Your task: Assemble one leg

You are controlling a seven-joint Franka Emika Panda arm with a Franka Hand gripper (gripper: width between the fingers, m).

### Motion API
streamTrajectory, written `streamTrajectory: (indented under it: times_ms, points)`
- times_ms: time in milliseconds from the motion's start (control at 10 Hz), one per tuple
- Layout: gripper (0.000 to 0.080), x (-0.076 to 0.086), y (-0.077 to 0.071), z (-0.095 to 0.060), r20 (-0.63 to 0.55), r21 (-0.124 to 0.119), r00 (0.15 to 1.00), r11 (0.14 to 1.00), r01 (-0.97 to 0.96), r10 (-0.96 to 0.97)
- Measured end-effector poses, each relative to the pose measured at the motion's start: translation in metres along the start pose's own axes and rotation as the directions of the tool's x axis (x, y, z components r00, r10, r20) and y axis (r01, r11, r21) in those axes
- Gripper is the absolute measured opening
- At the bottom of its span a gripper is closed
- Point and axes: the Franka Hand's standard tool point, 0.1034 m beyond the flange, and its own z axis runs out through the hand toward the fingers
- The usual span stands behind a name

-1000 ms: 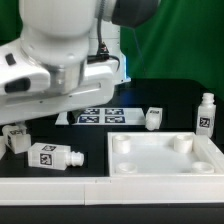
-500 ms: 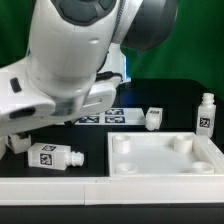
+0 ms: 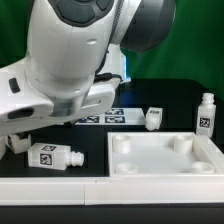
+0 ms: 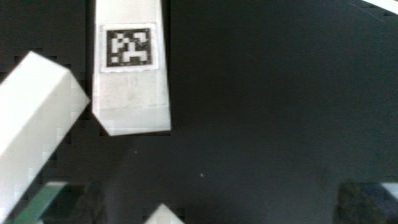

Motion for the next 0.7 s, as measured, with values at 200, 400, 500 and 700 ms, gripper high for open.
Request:
streamTrajectory:
  times_ms: [200,400,500,700]
  points:
    - [0.0649,-0.010,0.018,0.007,0.021,-0.043,1.000,0.999,-0.021,0.022]
    - [0.0649,-0.009,0.024,0.016,-0.001,-0.039,1.000,0.999,-0.021,0.021]
    - [0.0649,-0.009,0.023,0.015,-0.001,-0.041,1.000,0.999,-0.020,0.020]
    - [0.0649,-0.008,0.024,0.018,0.000,-0.041,1.000,0.999,-0.019,0.019]
